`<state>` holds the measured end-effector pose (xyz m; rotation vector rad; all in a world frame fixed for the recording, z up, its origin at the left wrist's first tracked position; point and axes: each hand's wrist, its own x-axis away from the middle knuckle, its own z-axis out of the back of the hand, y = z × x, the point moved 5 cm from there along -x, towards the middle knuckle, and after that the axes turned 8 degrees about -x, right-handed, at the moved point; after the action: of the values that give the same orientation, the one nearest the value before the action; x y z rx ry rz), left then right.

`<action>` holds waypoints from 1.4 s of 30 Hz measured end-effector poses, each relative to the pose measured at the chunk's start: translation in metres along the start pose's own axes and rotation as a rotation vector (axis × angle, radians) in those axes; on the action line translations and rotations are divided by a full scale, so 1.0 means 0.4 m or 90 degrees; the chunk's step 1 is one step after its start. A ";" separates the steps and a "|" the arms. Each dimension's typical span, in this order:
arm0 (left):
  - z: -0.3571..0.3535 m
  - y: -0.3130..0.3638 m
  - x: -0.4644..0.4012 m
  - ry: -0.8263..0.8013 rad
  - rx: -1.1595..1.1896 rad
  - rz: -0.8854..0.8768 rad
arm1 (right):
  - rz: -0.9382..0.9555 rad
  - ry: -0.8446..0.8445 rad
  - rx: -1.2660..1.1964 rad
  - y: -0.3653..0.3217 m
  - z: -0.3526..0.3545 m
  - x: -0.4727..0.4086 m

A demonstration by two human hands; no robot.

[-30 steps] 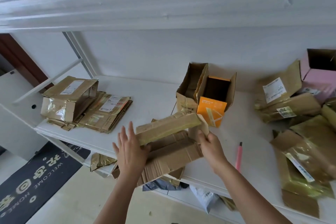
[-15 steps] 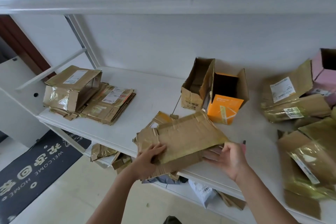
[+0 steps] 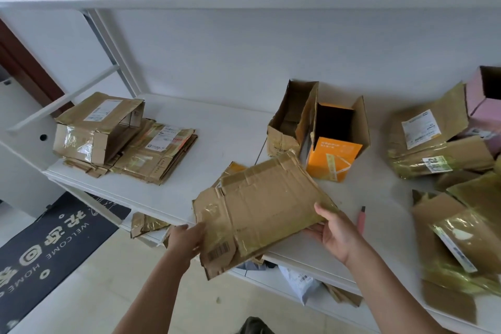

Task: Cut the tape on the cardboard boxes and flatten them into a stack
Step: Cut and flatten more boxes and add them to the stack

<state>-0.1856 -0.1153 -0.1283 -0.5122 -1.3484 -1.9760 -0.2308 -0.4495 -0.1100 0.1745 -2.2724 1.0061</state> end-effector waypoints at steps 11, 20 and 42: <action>0.022 -0.022 -0.035 0.009 0.421 0.023 | 0.277 0.059 0.550 -0.008 -0.189 -0.078; -0.139 -0.091 0.035 -0.081 0.318 0.164 | 0.314 -0.108 1.093 0.226 -0.205 -0.141; -0.177 0.018 -0.077 0.231 -0.649 -0.473 | 0.410 -0.027 1.211 0.261 -0.221 -0.177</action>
<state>-0.1552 -0.1726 -0.1710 -0.0319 -0.1924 -3.1326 -0.1682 -0.3235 -0.1728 0.2003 -0.5705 3.0837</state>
